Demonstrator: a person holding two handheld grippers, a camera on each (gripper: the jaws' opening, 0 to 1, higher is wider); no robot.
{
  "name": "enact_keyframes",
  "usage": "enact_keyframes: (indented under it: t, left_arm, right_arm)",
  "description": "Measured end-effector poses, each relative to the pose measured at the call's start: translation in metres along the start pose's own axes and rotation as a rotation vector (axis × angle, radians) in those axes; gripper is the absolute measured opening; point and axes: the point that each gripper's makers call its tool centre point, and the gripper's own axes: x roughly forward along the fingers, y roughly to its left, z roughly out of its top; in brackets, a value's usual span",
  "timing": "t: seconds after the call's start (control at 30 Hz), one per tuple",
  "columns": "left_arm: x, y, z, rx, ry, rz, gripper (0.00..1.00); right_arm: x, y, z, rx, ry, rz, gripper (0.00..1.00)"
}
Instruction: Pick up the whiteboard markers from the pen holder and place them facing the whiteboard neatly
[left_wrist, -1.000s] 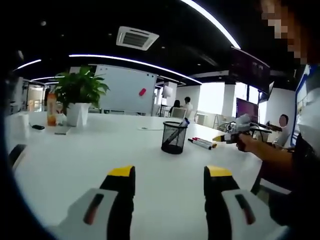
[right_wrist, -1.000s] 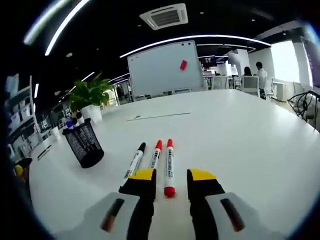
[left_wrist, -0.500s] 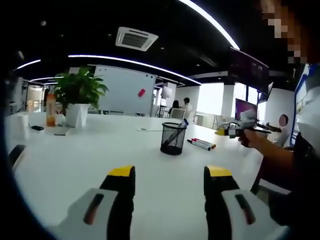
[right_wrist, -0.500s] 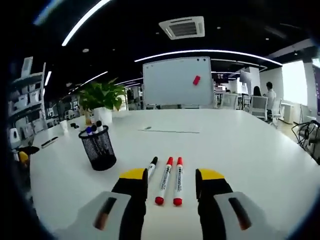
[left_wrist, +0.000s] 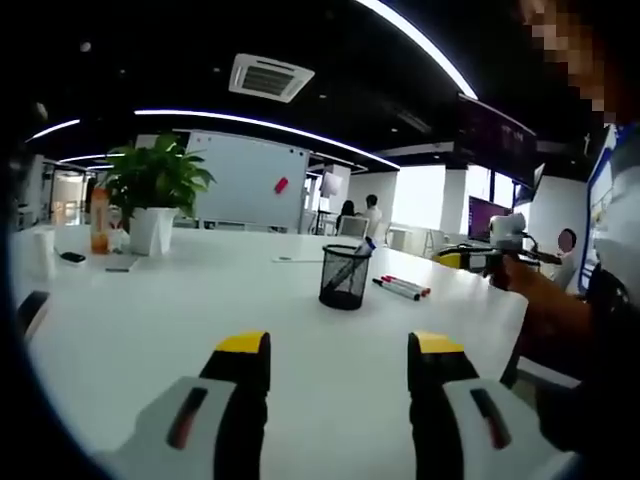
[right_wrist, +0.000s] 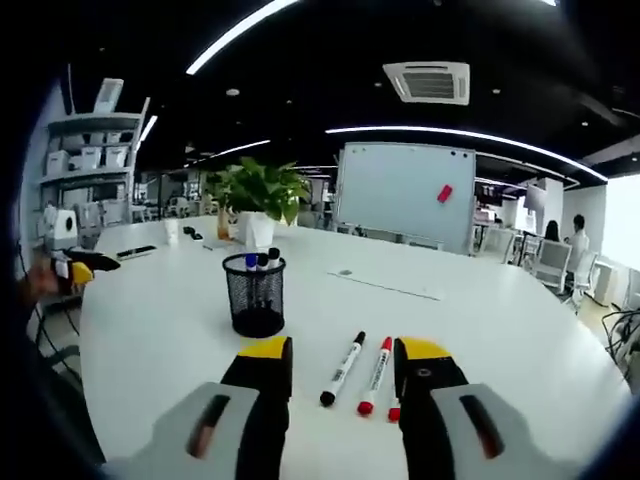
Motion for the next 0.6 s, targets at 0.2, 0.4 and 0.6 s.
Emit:
enact_keyframes:
  t: [0.2,0.4,0.6]
  left_arm:
    - [0.001,-0.001,0.001,-0.001,-0.003,-0.005,0.59]
    - [0.001,-0.002,0.002,-0.004,-0.005,-0.007,0.59]
    - [0.0,-0.002,0.001,-0.006,-0.004,-0.004,0.58]
  right_arm:
    - [-0.006,0.008,0.023,-0.03,-0.039,0.024,0.44]
    - [-0.009,0.026,0.036,-0.039,-0.077,0.071,0.47]
    - [-0.006,0.031,0.031,-0.056,-0.041,0.073,0.43]
